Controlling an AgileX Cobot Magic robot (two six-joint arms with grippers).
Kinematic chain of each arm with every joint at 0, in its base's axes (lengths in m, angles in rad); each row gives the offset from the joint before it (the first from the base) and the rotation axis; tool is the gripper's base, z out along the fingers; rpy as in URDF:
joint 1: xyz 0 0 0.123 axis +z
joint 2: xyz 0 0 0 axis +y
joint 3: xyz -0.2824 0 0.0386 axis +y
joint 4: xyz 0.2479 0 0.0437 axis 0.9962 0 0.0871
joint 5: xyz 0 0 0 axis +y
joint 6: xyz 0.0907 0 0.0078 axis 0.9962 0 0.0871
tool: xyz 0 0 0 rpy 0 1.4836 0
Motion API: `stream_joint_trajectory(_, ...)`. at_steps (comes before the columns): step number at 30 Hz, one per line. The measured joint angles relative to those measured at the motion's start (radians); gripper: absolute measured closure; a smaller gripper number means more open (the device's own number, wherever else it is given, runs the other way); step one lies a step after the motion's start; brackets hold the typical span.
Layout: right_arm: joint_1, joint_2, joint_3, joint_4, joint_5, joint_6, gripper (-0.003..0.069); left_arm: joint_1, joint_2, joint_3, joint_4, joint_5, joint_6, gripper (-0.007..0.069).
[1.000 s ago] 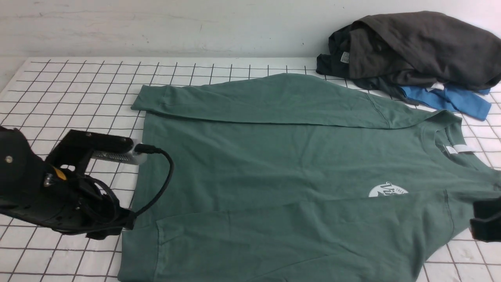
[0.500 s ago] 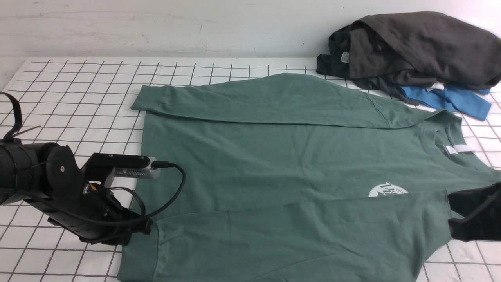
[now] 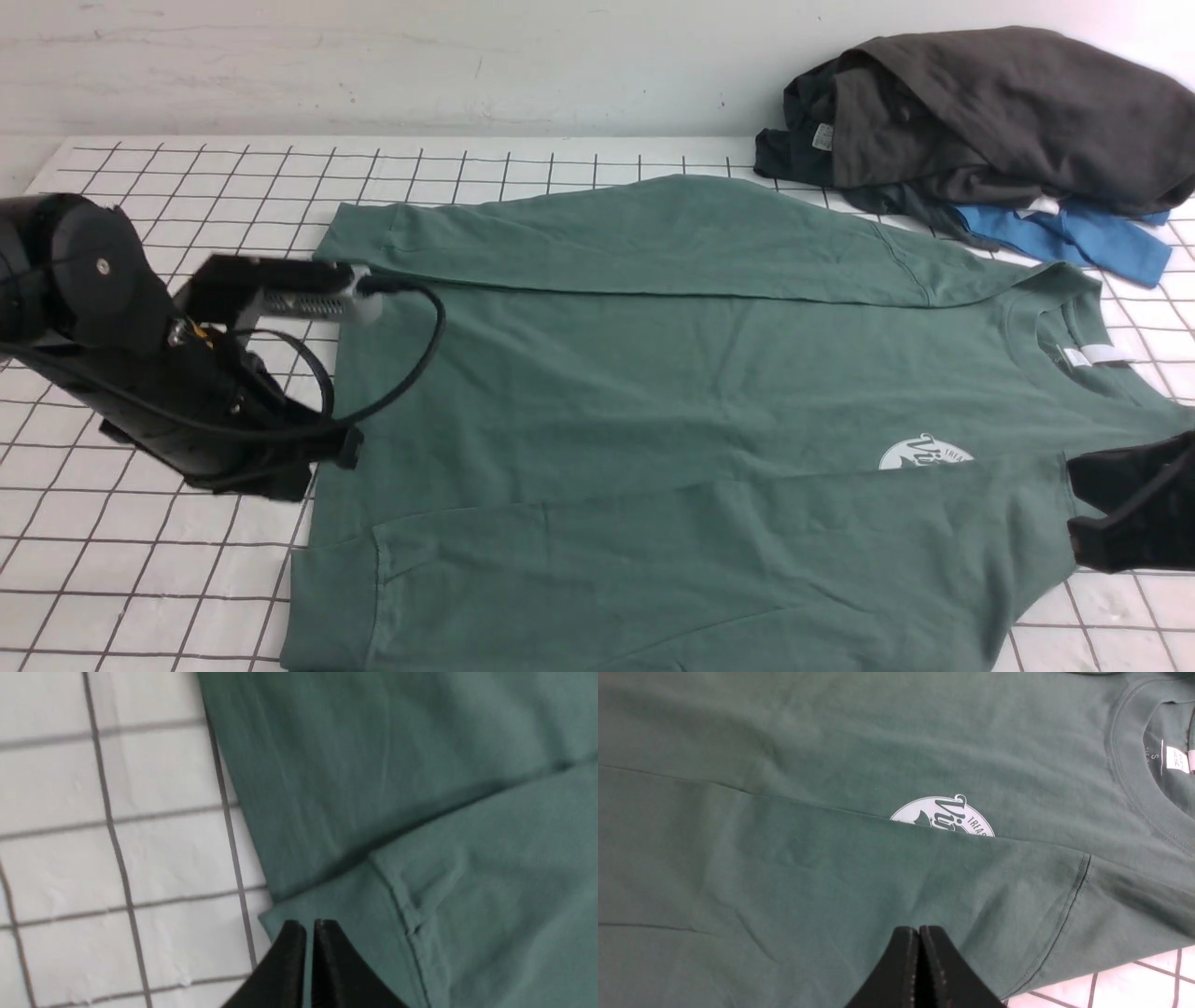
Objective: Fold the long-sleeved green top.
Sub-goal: Use the left arm to clamp the cuff closest to it, then use the left arm to drag and place the cuff at the centered position on the left edge of the fabric
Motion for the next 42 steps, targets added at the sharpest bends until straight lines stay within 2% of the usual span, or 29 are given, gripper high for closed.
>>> stream_joint_trajectory(4,0.000,0.000,0.000,0.000,0.000,0.000,0.0669,0.000,0.084,0.008,0.001,0.007,-0.001,0.0463)
stream_joint_trajectory(5,0.000,0.000,0.000,0.001,0.000,0.000,0.0669,0.000,0.104,0.008,0.001,-0.007,-0.005,0.0398)
stream_joint_trajectory(6,0.000,0.000,0.000,0.001,0.000,0.000,0.0669,0.000,0.107,0.008,0.001,-0.011,-0.006,0.0389)
stream_joint_trajectory(7,0.000,0.000,0.000,0.001,-0.001,0.000,0.0669,0.000,0.135,0.008,0.001,-0.037,-0.008,0.0322)
stream_joint_trajectory(10,0.000,0.000,0.000,0.001,-0.003,0.000,0.0669,0.000,0.171,0.008,0.001,-0.051,-0.008,0.0294)
stream_joint_trajectory(11,0.000,0.000,0.000,0.001,-0.004,0.000,0.0669,0.000,0.177,0.008,0.001,-0.051,-0.008,0.0300)
stream_joint_trajectory(14,0.000,0.000,0.000,0.001,-0.005,0.000,0.0669,0.000,0.186,0.006,-0.004,-0.054,-0.008,0.0388)
stream_joint_trajectory(17,0.000,0.000,0.000,0.001,-0.005,0.000,0.0669,0.000,0.182,0.006,-0.012,-0.054,-0.006,0.0547)
stream_joint_trajectory(18,0.000,0.000,0.000,0.001,-0.005,0.000,0.0669,0.000,0.181,0.006,-0.012,-0.054,-0.006,0.0555)
stream_joint_trajectory(19,0.000,0.000,0.000,0.001,-0.006,0.000,0.0669,0.000,0.167,0.006,-0.020,-0.052,-0.004,0.0601)
stream_joint_trajectory(24,0.000,0.000,0.000,0.002,-0.006,0.000,0.0669,0.000,0.081,-0.006,-0.036,-0.040,0.016,0.0612)
stream_joint_trajectory(26,0.000,0.000,0.000,0.004,-0.006,0.000,0.0669,0.000,0.025,-0.049,-0.038,-0.043,0.059,0.0612)
stream_joint_trajectory(31,0.000,0.000,0.000,0.003,-0.006,0.000,0.0669,0.000,-0.007,-0.190,-0.043,-0.130,0.131,0.0612)
stream_joint_trajectory(37,0.000,0.000,0.000,0.003,-0.016,0.000,0.0669,0.002,0.156,-0.350,-0.042,-0.168,0.153,0.0612)
stream_joint_trajectory(40,0.000,0.000,0.000,0.003,-0.020,0.000,0.0669,0.015,0.335,-0.486,-0.034,-0.079,0.140,0.0597)
stream_joint_trajectory(42,0.000,0.000,0.000,0.003,-0.020,0.000,0.0669,0.026,0.417,-0.594,-0.021,0.006,0.113,0.0559)
